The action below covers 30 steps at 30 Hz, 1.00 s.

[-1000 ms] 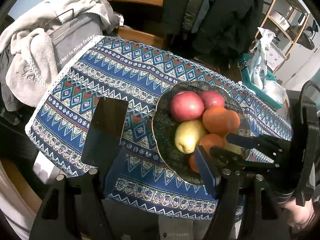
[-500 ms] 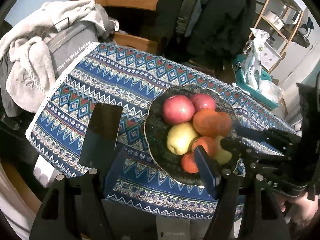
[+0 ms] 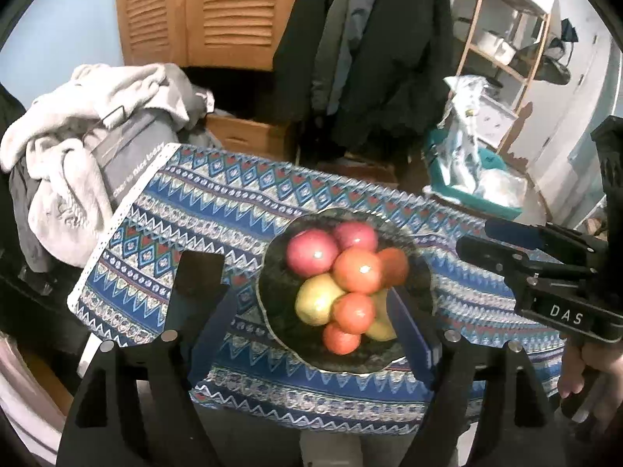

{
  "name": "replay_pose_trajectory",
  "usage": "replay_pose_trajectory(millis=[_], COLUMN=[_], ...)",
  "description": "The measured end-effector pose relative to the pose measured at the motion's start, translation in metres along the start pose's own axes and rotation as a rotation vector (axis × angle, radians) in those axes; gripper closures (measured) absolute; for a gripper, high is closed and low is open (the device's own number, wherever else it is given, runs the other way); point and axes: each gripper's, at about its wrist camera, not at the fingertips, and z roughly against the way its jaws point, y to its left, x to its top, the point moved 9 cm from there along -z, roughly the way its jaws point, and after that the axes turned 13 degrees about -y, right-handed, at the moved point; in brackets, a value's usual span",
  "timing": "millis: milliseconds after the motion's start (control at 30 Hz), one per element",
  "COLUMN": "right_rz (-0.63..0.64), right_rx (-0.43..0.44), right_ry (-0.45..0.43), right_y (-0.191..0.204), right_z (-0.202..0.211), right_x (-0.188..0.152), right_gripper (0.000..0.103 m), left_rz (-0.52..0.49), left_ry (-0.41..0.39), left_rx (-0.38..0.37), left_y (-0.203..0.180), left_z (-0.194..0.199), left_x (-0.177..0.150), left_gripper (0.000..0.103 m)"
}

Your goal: Organize fruits

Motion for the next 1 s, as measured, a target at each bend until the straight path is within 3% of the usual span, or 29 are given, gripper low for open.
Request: replay_pose_trajectory(millis=[567,1000], right_rz=[-0.008,-0.021], right_rx=[-0.080,-0.110], right_ry=[-0.209,-0.288], right_y=[-0.018,-0.035], right_z=[0.097,0.144], right_x=[0.044,0.047], right_gripper=[0.027,0.020], left_rz=[-0.029,-0.054], left_ry=[-0.129,-0.201], left_rx=[-0.058,-0.069], left_y=[-0.044,-0.069], left_z=[0.050,0.076], left_x=[0.036,0.049], left_gripper=[0.016,0.005])
